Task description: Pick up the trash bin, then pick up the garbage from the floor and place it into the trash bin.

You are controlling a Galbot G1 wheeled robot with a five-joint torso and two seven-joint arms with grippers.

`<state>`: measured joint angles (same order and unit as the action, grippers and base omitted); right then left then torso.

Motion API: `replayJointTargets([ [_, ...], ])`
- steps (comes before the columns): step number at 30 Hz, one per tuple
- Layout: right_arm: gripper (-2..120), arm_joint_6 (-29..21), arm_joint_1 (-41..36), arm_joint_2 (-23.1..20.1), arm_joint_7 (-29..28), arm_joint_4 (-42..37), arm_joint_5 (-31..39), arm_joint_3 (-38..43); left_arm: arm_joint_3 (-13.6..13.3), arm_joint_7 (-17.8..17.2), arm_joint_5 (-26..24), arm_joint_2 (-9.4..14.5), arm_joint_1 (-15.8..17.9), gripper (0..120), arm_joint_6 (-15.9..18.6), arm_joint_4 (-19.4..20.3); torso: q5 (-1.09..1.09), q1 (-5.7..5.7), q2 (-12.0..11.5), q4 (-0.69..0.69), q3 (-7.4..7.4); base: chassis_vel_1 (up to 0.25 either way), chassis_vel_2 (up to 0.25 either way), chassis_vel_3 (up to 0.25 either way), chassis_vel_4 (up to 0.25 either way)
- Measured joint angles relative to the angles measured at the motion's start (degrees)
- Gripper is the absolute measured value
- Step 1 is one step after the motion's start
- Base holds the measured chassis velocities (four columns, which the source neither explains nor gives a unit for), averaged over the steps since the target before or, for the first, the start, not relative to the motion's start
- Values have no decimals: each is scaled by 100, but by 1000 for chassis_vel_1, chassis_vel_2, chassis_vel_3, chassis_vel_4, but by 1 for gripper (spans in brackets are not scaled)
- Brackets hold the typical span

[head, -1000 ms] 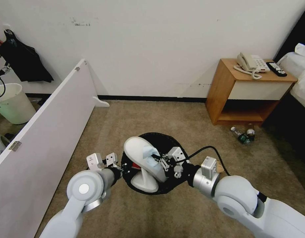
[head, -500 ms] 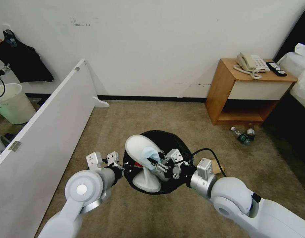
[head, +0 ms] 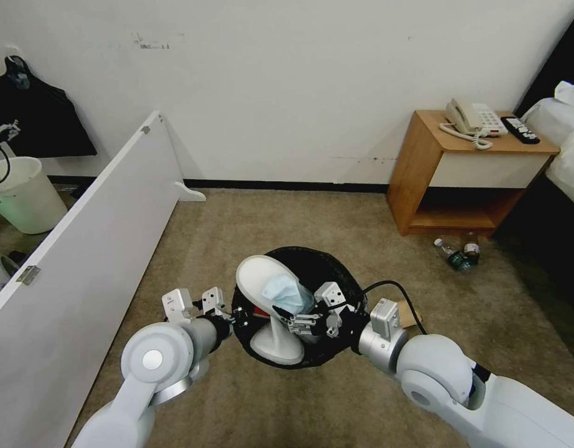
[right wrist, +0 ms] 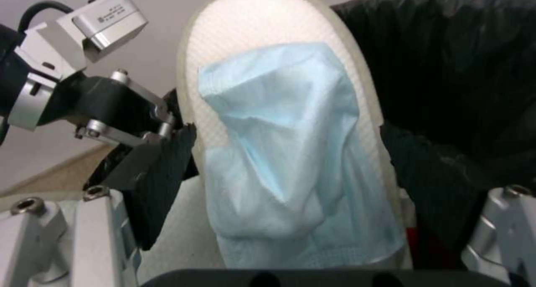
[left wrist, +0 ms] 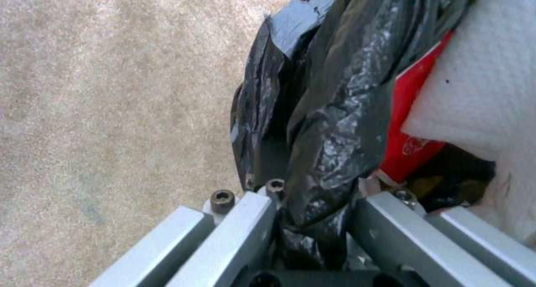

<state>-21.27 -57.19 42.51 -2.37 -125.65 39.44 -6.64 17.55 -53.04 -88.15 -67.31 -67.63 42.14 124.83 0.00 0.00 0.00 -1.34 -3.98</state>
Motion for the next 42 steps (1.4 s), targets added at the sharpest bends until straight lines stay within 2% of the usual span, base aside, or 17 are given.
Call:
replayJointTargets([
  [14, 88, 77, -24, -42, 18, -41, 20, 195, -4, -112, 30, -33, 21, 0, 0, -178, 0, 0, 0, 0, 0, 0, 0, 0, 0],
  [32, 88, 152, -153, -129, 47, -218, 160, 615, -36, -731, 453, -31, 70, 0, -94, -426, 0, 0, 0, 0, 0, 0, 0, 0, 0],
  [42, 88, 180, -190, -144, 20, -187, 304, 938, 26, -793, 589, -9, 94, 0, -144, -482, -1, 0, 0, 0, 0, 0, 0, 0, 0],
])
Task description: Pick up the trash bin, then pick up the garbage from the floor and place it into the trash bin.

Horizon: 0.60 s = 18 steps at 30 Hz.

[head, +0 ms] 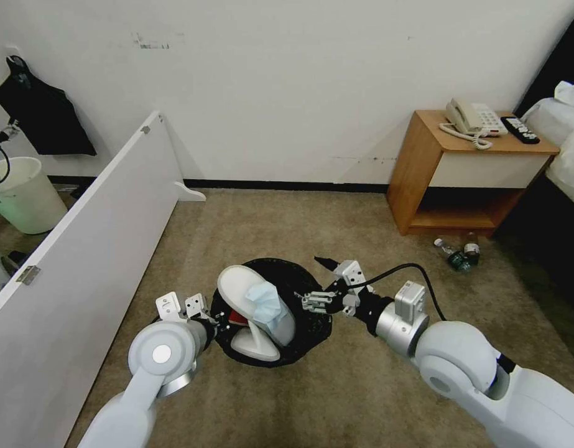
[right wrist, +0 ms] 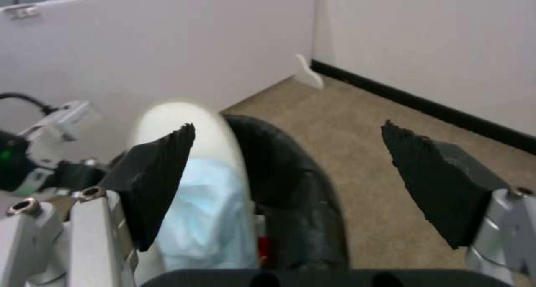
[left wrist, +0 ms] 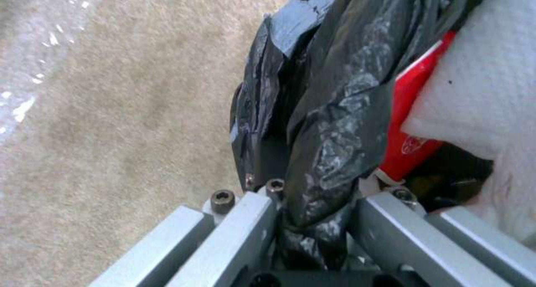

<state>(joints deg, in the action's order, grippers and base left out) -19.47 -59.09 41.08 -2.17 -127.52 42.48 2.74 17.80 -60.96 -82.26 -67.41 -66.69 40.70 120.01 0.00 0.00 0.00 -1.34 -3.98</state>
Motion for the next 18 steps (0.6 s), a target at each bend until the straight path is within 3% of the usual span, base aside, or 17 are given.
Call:
replayJointTargets([
  [10, 88, 10, -329, -169, -122, 239, 75, 692, 84, 147, -68, 12, -46, 0, 6, 40, 0, 0, 0, 0, 0, 0, 0, 0, 0],
  [18, 88, -211, -1362, -300, -529, 577, -163, 1614, 143, 251, -4, 22, -83, 0, 11, 116, 0, 0, 0, -1, 0, 0, 0, 0, 0],
])
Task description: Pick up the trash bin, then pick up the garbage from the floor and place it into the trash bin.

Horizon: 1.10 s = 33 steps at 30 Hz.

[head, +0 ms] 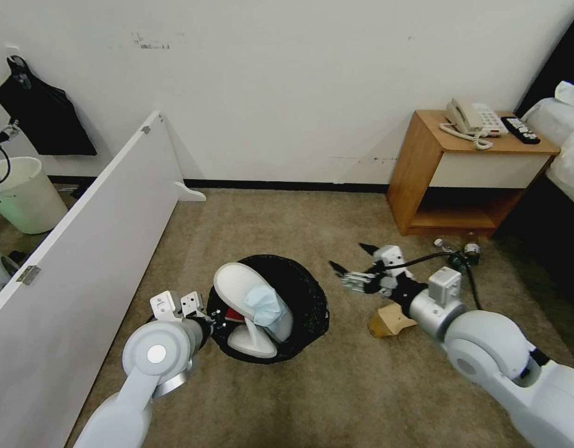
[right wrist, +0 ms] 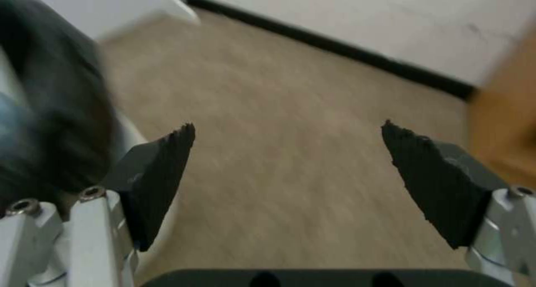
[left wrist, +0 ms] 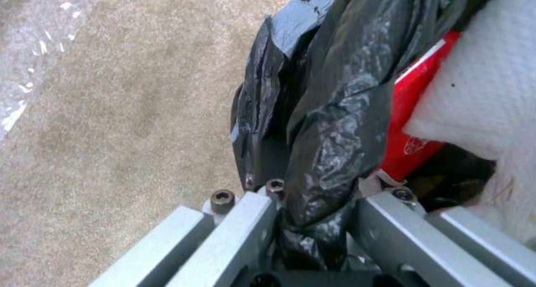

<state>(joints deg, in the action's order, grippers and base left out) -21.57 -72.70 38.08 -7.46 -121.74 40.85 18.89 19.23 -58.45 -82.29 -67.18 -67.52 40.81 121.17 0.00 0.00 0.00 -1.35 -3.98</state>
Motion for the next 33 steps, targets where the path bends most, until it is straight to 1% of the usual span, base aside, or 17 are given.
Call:
replayJointTargets([
  [1, 91, -25, -253, -13, -50, 113, -108, 193, 11, 29, 2, 7, 0, 0, 3, 5, -1, 0, 0, -1, 0, 0, 0, 0, 0],
  [5, 95, -75, -514, -46, -114, 235, -161, 401, 23, 83, 2, 13, 4, 0, 9, 18, 0, 0, 0, 1, 0, 0, 0, 0, 0],
  [7, 99, -173, -720, -140, -167, 346, -152, 591, 28, 158, 16, 35, 9, 0, 27, 41, 0, 0, 0, 0, 0, 0, 0, 0, 0],
  [14, 100, -262, -725, -214, -317, 554, 18, 603, 63, 307, 105, 56, 8, 0, 65, 78, 1, 0, 0, 2, 0, 0, 0, 0, 0],
  [18, 100, -130, -682, -49, -491, 688, 18, 523, 69, 397, 155, 72, -5, 0, 82, 104, 0, 0, 0, 2, 0, 0, 0, 0, 0],
  [20, 100, 41, -753, 145, -626, 755, -76, 565, 73, 496, 221, 104, -26, 0, 112, 135, 0, 0, 0, 2, 0, 0, 0, 0, 0],
  [24, 100, 216, -894, 272, -704, 749, -140, 699, 75, 605, 331, 127, -58, 0, 129, 150, 0, 0, 0, 2, 0, 0, 0, 0, 0],
  [26, 100, 371, -1251, 457, -703, 589, -302, 1136, 77, 763, 496, 161, -123, 0, 134, 178, 1, 0, 0, 1, 0, 0, 0, 0, 0],
  [27, 100, 371, -1251, 457, -703, 589, -302, 1136, 77, 763, 496, 161, -123, 0, 134, 178, 1, 0, 0, 1, 0, 0, 0, 0, 0],
  [29, 100, 445, -1533, 578, -624, 443, -428, 1507, 77, 837, 599, 175, -175, 0, 136, 194, 1, 0, 0, 0, 0, 0, 0, 0, 0],
  [30, 100, 445, -1533, 578, -624, 443, -428, 1507, 77, 837, 599, 175, -175, 0, 136, 194, 1, 0, 0, 0, 0, 0, 0, 0, 0],
  [32, 100, 523, -1972, 799, -427, 229, -615, 2116, 61, 886, 659, 202, -223, 0, 137, 245, 1, 0, 0, 2, 0, 0, 0, 0, 0],
  [33, 100, 523, -1972, 799, -427, 229, -615, 2116, 61, 886, 659, 202, -223, 0, 137, 245, 1, 0, 0, 2, 0, 0, 0, 0, 0],
])
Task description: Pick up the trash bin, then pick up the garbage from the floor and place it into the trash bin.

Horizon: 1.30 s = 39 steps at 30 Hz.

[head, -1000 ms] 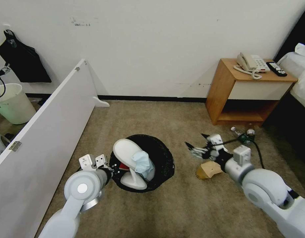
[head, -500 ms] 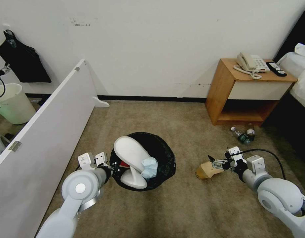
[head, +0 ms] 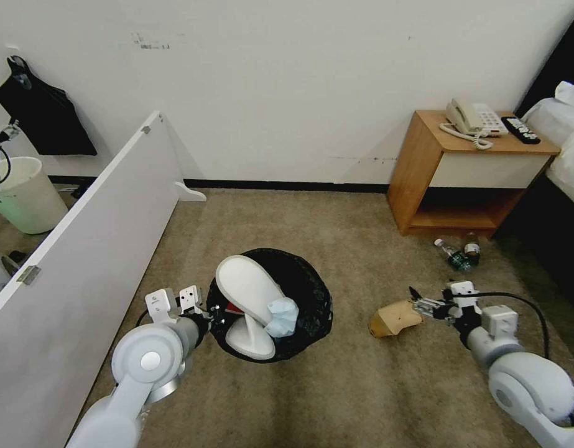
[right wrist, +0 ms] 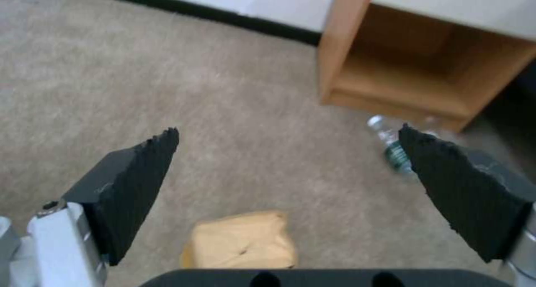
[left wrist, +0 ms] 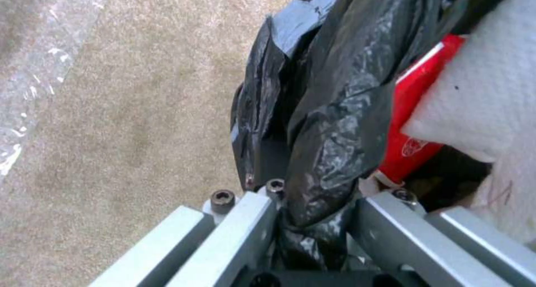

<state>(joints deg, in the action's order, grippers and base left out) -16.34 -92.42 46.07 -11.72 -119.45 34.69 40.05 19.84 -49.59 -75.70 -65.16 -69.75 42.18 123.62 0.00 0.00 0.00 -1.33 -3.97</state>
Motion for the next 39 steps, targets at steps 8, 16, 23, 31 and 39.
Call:
replayJointTargets([
  [8, 100, 218, -442, 569, 293, -356, -427, 746, -14, 365, 279, 141, -132, 0, 0, 147, -1, 0, 0, 2, 0, 0, 0, 0, 0],
  [16, 100, 388, -519, 971, 558, -497, -791, 999, -24, 452, 402, 159, -180, 0, -2, 242, -1, 0, 0, -1, 0, 0, 0, 0, 0],
  [23, 100, 497, -518, 1205, 794, -594, -1014, 1180, -12, 484, 472, 110, -184, 0, -4, 290, 0, 0, 0, -2, 0, 0, 0, 0, 0],
  [31, 100, 543, -633, 1481, 981, -683, -1266, 1279, 1, 542, 603, 41, -296, 0, -19, 305, 0, 0, 0, -2, 0, 0, 0, 0, 0],
  [39, 100, 549, -670, 1781, 1037, -728, -1400, 1264, -1, 706, 1065, 30, -424, 0, -140, 322, 0, 0, 0, -1, 0, 0, 0, 0, 0],
])
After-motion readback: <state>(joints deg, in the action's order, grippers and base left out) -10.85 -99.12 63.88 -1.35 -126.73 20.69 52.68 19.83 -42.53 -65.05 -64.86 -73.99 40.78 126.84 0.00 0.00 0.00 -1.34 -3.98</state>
